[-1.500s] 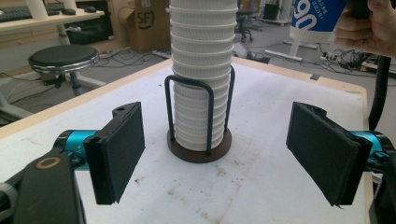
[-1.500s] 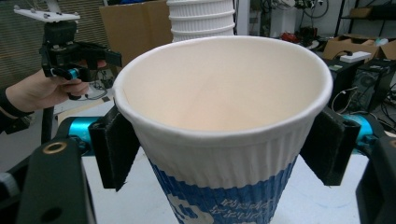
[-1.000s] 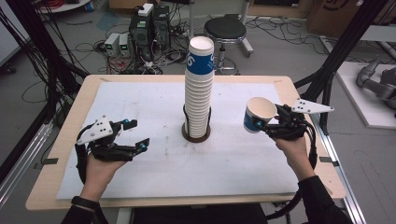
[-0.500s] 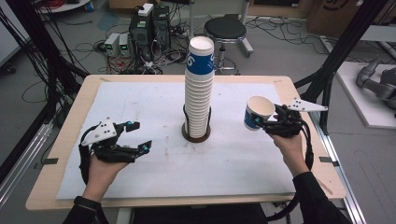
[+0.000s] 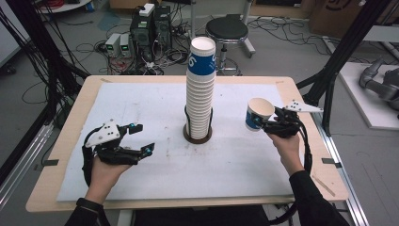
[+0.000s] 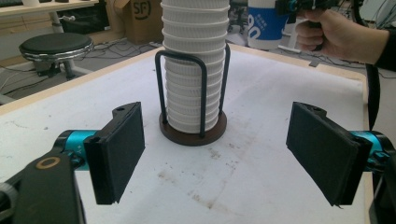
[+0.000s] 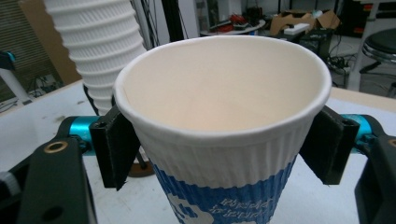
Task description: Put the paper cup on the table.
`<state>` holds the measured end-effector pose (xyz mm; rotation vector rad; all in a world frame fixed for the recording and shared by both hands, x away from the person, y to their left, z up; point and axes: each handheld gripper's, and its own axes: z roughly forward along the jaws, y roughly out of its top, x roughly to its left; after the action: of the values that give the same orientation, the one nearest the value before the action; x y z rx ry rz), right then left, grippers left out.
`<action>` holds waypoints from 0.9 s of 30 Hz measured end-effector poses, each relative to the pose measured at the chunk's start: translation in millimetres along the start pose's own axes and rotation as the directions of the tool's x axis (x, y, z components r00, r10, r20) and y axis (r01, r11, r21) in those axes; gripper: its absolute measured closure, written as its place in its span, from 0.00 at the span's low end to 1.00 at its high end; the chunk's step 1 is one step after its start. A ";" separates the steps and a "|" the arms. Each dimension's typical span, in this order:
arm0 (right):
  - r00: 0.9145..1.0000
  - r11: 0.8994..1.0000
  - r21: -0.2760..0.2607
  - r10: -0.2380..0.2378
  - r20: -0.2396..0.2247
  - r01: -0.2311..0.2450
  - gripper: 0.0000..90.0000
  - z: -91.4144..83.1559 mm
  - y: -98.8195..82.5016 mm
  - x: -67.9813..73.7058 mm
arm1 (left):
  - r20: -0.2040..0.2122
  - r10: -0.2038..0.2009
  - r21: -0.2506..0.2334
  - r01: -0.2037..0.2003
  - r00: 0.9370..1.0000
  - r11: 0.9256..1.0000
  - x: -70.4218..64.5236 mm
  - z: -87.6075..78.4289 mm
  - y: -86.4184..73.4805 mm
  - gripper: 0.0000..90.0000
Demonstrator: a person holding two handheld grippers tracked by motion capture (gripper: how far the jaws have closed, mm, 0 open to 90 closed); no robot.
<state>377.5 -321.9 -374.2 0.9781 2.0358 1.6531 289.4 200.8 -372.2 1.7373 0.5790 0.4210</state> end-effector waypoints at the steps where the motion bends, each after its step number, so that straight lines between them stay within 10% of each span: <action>1: 1.000 1.000 0.003 0.001 0.009 -0.001 0.25 0.7 -2.3 -0.9 | 0.000 0.003 0.004 -0.003 1.000 1.000 0.3 0.0 -0.1 0.21; 27: 0.991 0.998 0.017 0.057 0.119 -0.059 0.25 20.0 -45.5 -21.5 | 0.017 0.001 0.014 -0.001 1.000 1.000 -1.5 6.5 -3.3 0.21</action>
<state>392.2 -326.4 -426.2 1.1241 1.9674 1.5665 291.3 195.4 -376.9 1.7533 0.5702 0.4027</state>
